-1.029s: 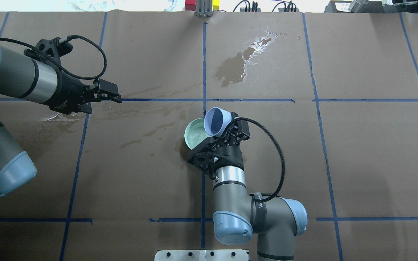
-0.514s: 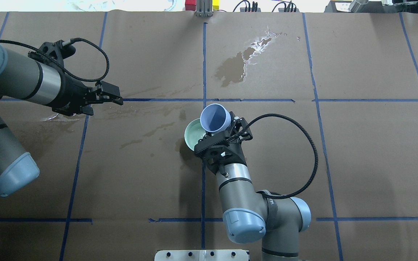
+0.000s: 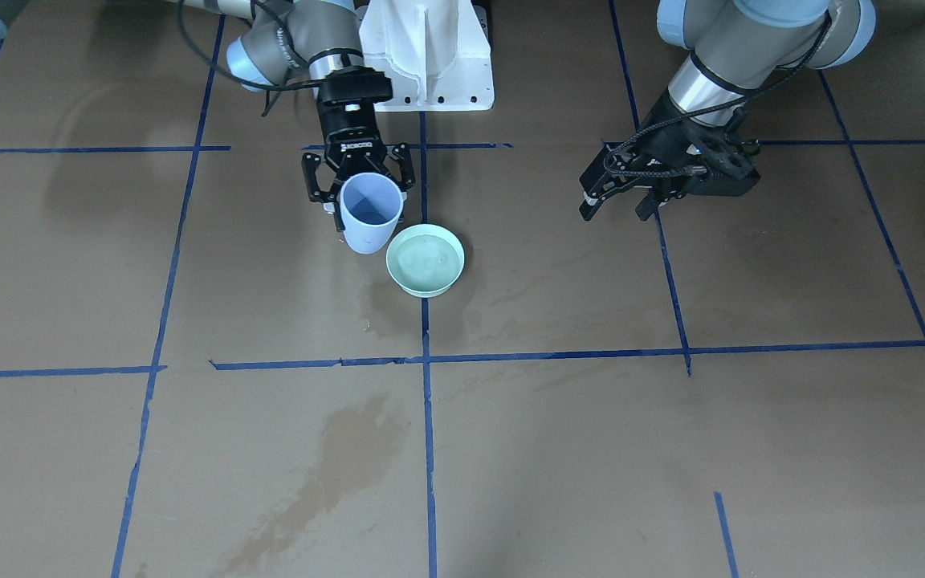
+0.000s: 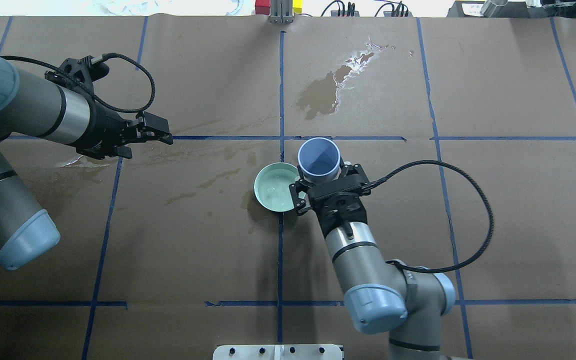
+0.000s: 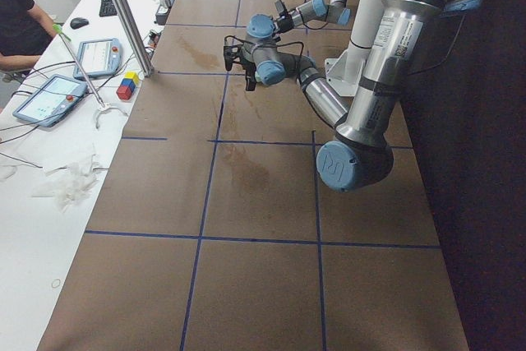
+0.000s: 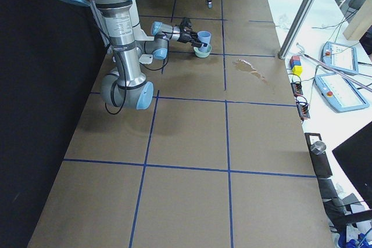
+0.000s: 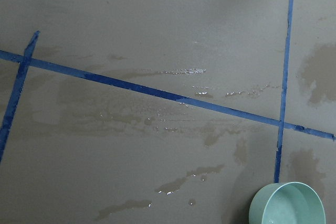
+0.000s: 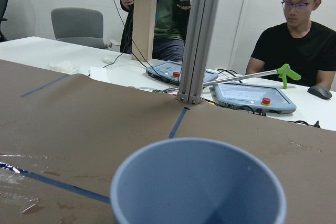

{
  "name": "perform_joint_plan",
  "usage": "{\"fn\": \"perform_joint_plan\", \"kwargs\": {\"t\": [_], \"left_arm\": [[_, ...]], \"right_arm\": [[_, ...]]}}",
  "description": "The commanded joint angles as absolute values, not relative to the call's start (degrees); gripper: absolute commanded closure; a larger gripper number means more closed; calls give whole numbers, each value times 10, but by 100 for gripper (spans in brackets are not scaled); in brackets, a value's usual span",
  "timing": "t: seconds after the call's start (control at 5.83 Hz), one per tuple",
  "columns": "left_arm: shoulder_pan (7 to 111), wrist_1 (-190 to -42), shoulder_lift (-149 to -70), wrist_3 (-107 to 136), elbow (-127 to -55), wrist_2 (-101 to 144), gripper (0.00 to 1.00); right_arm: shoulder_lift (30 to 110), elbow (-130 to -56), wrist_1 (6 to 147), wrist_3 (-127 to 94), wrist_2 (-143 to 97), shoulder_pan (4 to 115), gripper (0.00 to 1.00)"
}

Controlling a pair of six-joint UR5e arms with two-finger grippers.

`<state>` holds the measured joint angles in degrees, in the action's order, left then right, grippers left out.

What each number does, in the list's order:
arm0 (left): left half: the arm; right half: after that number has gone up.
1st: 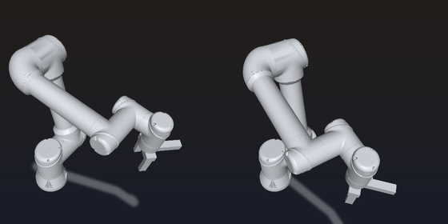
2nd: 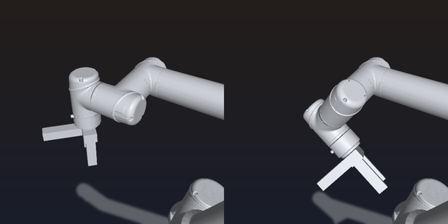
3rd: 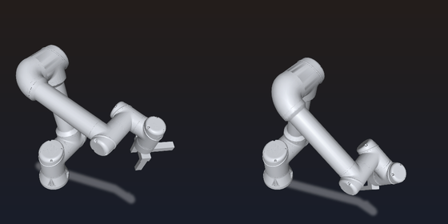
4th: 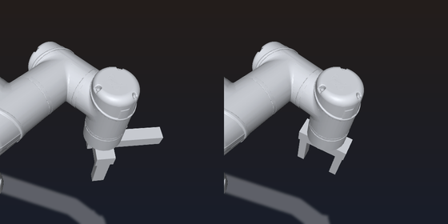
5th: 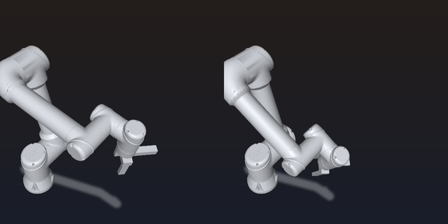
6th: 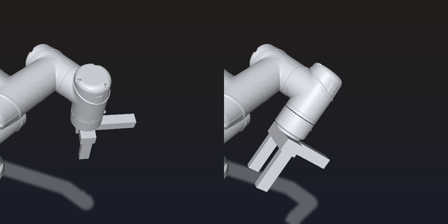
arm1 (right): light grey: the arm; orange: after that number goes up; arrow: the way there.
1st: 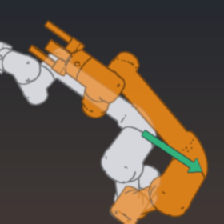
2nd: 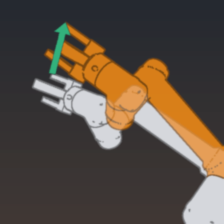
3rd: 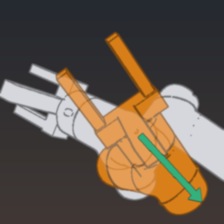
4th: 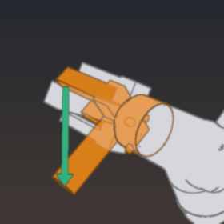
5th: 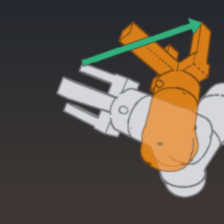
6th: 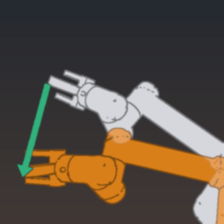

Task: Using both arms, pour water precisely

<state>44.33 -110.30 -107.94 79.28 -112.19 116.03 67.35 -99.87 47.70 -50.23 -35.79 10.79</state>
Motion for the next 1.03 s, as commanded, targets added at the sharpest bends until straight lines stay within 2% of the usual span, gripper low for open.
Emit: {"fn": "perform_joint_plan", "kwargs": {"t": [0.0,0.34,0.86], "left_arm": [[437,-1103,-1078,793,-1121,1147,0],[436,-1102,-1083,795,-1115,1147,0],[435,-1102,-1085,796,-1112,1146,0]], "right_arm": [[779,-1060,457,-532,-382,126,98],[890,-1089,366,-582,-398,148,98],[1042,-1085,195,-607,-431,171,98]]}}
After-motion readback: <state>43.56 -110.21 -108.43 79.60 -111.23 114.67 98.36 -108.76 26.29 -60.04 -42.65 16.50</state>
